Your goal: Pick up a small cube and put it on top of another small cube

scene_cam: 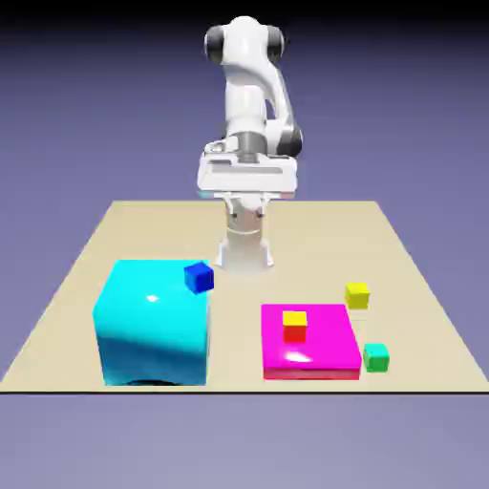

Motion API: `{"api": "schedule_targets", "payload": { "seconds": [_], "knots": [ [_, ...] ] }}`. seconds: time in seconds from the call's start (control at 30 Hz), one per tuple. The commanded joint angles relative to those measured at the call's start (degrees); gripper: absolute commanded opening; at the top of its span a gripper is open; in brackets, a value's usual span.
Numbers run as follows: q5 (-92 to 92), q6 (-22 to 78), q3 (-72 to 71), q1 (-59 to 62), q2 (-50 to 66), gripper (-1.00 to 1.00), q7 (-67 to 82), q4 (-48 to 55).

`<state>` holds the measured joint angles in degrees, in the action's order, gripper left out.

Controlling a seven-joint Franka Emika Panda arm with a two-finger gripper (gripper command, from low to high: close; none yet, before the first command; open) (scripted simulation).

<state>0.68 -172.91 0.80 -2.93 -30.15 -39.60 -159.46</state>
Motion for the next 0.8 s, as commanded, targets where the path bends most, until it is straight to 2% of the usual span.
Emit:
{"api": "schedule_targets", "payload": {
  "seconds": [0.0,0.77],
  "knots": [
    [0.6,0.9,0.7,-1.9,2.1,0.00,2.4,1.3],
    [13.6,21.7,16.0,-44.7,49.8,0.00,56.8,30.7]
  ]
}}
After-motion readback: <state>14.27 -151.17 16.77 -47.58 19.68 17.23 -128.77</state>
